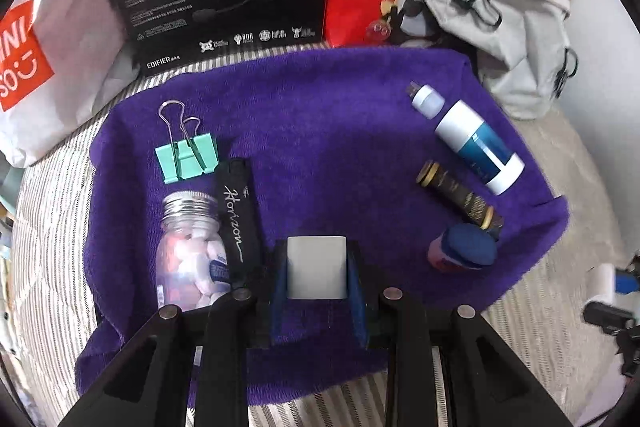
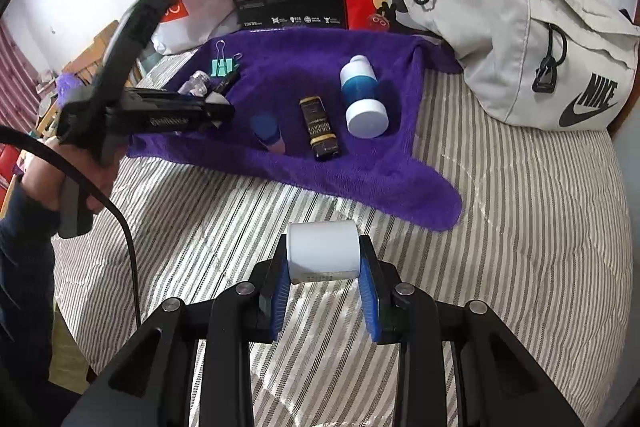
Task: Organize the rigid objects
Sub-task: 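Lower the white charger onto the towel and open the left tool, then set the white tape roll on the towel and open the right tool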
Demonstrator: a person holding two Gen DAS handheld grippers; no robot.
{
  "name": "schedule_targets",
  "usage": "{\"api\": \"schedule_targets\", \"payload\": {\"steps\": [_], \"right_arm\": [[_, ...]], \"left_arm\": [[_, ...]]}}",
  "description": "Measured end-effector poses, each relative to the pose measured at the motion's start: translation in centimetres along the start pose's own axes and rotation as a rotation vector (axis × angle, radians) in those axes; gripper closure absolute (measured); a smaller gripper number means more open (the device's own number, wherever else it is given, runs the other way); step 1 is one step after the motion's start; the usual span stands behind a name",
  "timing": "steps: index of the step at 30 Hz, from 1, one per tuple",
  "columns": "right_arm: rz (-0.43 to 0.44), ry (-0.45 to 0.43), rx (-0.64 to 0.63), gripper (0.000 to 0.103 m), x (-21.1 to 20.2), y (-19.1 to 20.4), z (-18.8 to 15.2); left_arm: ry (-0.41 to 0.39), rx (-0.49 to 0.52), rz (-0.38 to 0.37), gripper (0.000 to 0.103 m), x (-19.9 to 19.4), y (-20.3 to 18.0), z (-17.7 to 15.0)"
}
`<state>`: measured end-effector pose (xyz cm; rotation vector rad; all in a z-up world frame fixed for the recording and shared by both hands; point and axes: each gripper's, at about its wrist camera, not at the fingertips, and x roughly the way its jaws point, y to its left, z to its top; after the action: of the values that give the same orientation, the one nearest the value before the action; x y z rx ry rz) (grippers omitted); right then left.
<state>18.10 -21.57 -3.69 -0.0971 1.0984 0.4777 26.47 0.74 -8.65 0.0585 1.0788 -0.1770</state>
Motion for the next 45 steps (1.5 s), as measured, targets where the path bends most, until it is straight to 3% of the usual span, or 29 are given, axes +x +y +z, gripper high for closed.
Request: {"api": "schedule_targets", "payload": {"steps": [11, 17, 19, 21, 27, 33, 45], "right_arm": [[0.010, -0.026, -0.033, 0.072, 0.0, 0.8, 2.0], [0.008, -0.042, -0.060, 0.072, 0.6, 1.2, 3.8], [0.011, -0.046, -0.064, 0.072, 1.1, 1.3, 4.6], [0.018, -0.052, -0.062, 0.072, 1.4, 1.3, 5.1], [0.029, -0.050, -0.063, 0.072, 3.1, 1.5, 6.4], [0.091, -0.040, -0.054, 0.072, 5.5, 2.0, 8.1], [0.101, 0.033, -0.095, 0.072, 11.6, 4.2, 12.7]], "left_arm": [[0.019, 0.077, 0.030, 0.077, 0.8, -1.1, 0.1], [0.015, 0.098, 0.053, 0.054, 0.3, -1.4, -0.4], [0.023, 0.066, 0.019, 0.047, 0.0, -1.0, -0.5], [0.016, 0.054, -0.002, 0.043, -0.6, -0.9, -0.6], [-0.021, 0.052, 0.038, 0.029, -3.1, -0.3, -1.3], [-0.045, 0.064, 0.071, 0.028, -4.7, 0.7, -1.8], [-0.066, 0.041, 0.107, 0.028, -5.4, 3.4, -1.4]]}}
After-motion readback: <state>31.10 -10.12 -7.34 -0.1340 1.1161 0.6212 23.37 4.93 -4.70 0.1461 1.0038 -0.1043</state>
